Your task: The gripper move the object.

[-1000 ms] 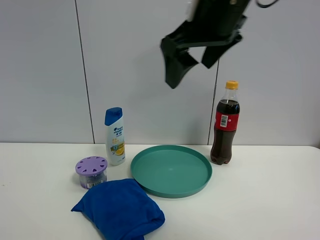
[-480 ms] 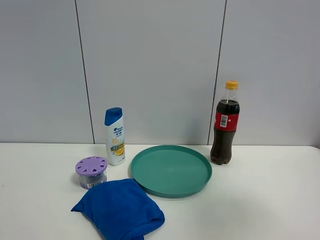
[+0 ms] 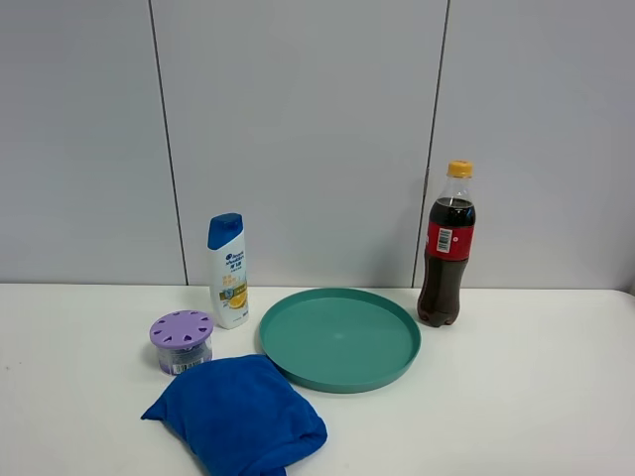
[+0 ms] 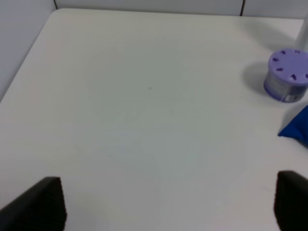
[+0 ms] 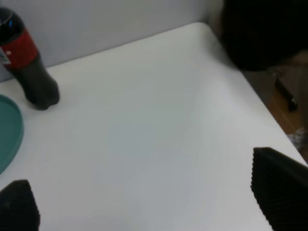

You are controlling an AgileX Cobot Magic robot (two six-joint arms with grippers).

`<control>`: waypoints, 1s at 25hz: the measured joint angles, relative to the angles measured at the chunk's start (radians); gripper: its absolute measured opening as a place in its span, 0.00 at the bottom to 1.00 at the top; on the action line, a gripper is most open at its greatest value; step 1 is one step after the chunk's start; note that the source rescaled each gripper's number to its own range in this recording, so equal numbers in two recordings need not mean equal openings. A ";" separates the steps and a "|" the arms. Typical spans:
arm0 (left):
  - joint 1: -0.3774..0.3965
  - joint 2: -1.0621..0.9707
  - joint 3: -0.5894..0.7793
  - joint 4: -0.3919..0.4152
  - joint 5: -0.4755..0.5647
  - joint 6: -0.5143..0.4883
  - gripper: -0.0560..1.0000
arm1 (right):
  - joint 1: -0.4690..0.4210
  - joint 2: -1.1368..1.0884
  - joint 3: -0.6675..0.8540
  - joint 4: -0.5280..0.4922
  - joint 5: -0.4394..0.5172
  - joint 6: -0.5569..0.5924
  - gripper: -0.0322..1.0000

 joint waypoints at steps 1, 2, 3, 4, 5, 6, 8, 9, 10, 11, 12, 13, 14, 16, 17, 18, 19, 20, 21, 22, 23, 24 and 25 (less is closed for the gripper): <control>0.000 0.000 0.000 0.000 0.000 0.000 1.00 | -0.005 -0.043 0.027 0.003 0.005 -0.012 0.63; 0.000 0.000 0.000 0.000 0.000 0.000 1.00 | -0.008 -0.076 0.049 0.004 0.015 -0.025 0.63; 0.000 0.000 0.000 0.000 0.000 0.000 1.00 | -0.008 -0.105 0.075 0.007 0.024 -0.034 0.63; 0.000 0.000 0.000 0.000 0.000 0.000 1.00 | -0.008 -0.121 0.101 0.009 0.029 -0.044 0.63; 0.000 0.000 0.000 0.000 0.000 0.000 1.00 | -0.008 -0.123 0.124 0.012 0.037 -0.048 0.63; 0.000 0.000 0.000 0.000 0.000 0.000 1.00 | -0.008 -0.123 0.138 0.024 0.048 -0.058 0.63; 0.000 0.000 0.000 0.000 0.000 0.000 1.00 | -0.008 -0.123 0.149 0.053 0.052 -0.089 0.63; 0.000 0.000 0.000 0.000 0.000 0.000 1.00 | -0.008 -0.123 0.149 0.061 0.051 -0.103 0.63; 0.000 0.000 0.000 0.000 0.000 0.000 1.00 | -0.008 -0.123 0.151 0.068 0.051 -0.112 0.63; 0.000 0.000 0.000 0.000 0.000 0.000 1.00 | -0.008 -0.123 0.151 0.074 0.051 -0.115 0.63; 0.000 0.000 0.000 0.000 0.000 0.000 1.00 | -0.008 -0.123 0.151 0.075 0.051 -0.116 0.63; 0.000 0.000 0.000 0.000 0.000 0.000 1.00 | -0.008 -0.123 0.151 0.075 0.051 -0.118 0.63; 0.000 0.000 0.000 0.000 0.000 0.000 1.00 | -0.008 -0.123 0.151 0.075 0.051 -0.123 0.62; 0.000 0.000 0.000 0.000 0.000 0.000 1.00 | -0.008 -0.123 0.151 0.075 0.051 -0.124 0.62; 0.000 0.000 0.000 0.000 0.000 0.000 1.00 | -0.008 -0.123 0.151 0.075 0.051 -0.124 0.62; 0.000 0.000 0.000 0.000 0.000 0.000 1.00 | -0.008 -0.123 0.151 0.075 0.051 -0.123 0.62; 0.000 0.000 0.000 0.000 0.000 0.000 1.00 | -0.008 -0.123 0.151 0.075 0.051 -0.123 0.62; 0.000 0.000 0.000 0.000 0.000 0.000 1.00 | -0.008 -0.123 0.151 0.075 0.051 -0.123 0.62; 0.000 0.000 0.000 0.000 0.000 0.000 1.00 | -0.008 -0.123 0.151 0.075 0.051 -0.123 0.62; 0.000 0.000 0.000 0.000 0.000 0.000 1.00 | -0.008 -0.123 0.151 0.075 0.051 -0.123 0.62; 0.000 0.000 0.000 0.000 0.000 0.000 1.00 | -0.008 -0.123 0.151 0.075 0.051 -0.123 0.62; 0.000 0.000 0.000 0.000 0.000 0.000 1.00 | -0.008 -0.123 0.151 0.075 0.051 -0.123 0.62; 0.000 0.000 0.000 0.000 0.000 0.000 1.00 | -0.008 -0.123 0.151 0.075 0.051 -0.123 0.62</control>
